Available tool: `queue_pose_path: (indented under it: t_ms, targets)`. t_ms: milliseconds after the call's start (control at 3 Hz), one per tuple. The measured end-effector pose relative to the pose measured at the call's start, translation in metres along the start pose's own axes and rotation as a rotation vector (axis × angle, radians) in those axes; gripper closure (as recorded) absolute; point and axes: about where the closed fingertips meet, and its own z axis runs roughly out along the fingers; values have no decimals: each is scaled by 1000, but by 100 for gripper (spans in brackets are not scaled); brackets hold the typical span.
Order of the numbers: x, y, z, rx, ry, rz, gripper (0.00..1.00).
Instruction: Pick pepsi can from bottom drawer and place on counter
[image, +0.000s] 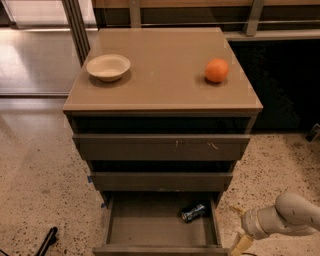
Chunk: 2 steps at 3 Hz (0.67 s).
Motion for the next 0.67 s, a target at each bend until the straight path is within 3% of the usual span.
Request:
queue_pose_path:
  t_ms: [333, 667]
  targets:
    - [9, 11, -3, 76, -7, 39, 0]
    - [15, -1, 15, 132, -8, 39, 0]
